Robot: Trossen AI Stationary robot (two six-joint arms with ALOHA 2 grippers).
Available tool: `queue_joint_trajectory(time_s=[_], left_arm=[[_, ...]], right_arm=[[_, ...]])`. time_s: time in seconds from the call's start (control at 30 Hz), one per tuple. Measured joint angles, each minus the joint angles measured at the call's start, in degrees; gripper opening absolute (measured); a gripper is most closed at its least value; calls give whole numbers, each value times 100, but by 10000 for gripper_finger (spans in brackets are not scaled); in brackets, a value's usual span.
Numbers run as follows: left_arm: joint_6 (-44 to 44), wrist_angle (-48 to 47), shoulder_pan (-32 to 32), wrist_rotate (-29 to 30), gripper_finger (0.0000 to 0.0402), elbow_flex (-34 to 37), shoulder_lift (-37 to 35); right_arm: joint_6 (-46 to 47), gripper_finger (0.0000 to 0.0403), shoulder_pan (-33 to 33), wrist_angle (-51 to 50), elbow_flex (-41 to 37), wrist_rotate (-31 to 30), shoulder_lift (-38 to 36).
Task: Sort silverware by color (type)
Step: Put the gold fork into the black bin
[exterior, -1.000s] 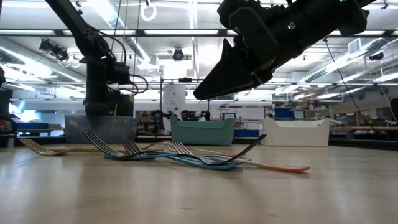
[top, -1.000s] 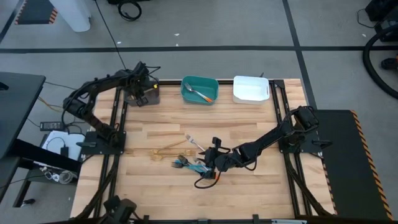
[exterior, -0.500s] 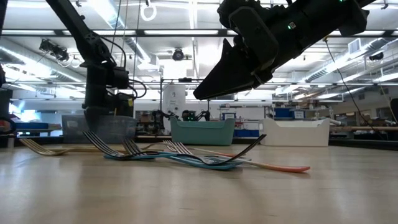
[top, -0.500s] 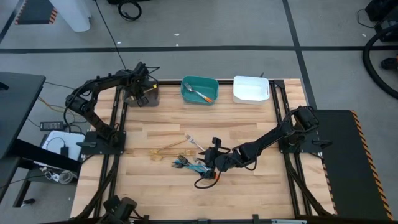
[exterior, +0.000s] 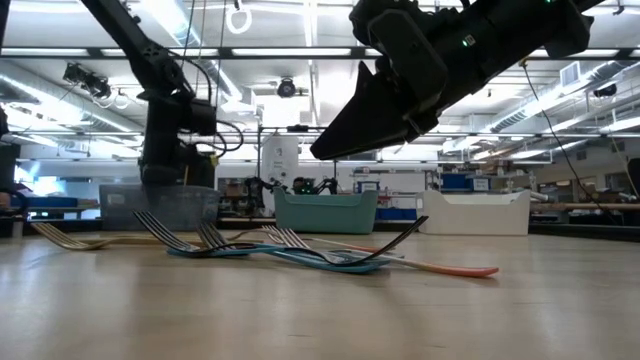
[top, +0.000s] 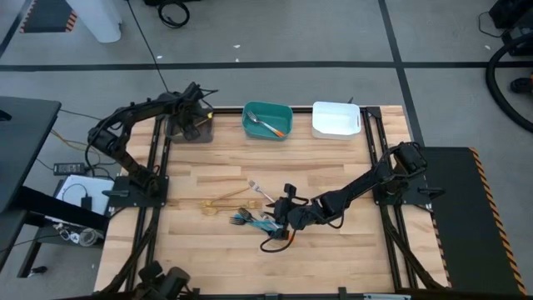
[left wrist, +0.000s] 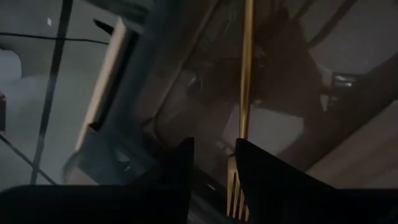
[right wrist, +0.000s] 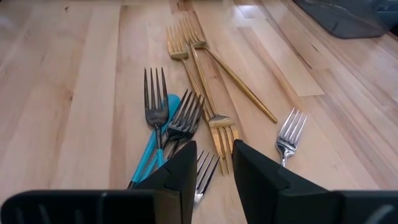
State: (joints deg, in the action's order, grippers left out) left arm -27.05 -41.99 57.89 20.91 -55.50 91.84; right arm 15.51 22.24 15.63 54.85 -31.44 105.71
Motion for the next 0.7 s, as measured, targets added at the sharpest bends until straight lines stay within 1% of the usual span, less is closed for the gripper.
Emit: queue_joint_trajectory(time_s=[0.43, 0.7], left_arm=[[434, -485, -243, 84, 128, -482, -495], [843, -1398, -504, 95, 128, -1070, -550]], right_arm=[[-15, 109, -1, 57, 0, 0, -1], [-164, 109, 0, 236, 0, 17, 0]])
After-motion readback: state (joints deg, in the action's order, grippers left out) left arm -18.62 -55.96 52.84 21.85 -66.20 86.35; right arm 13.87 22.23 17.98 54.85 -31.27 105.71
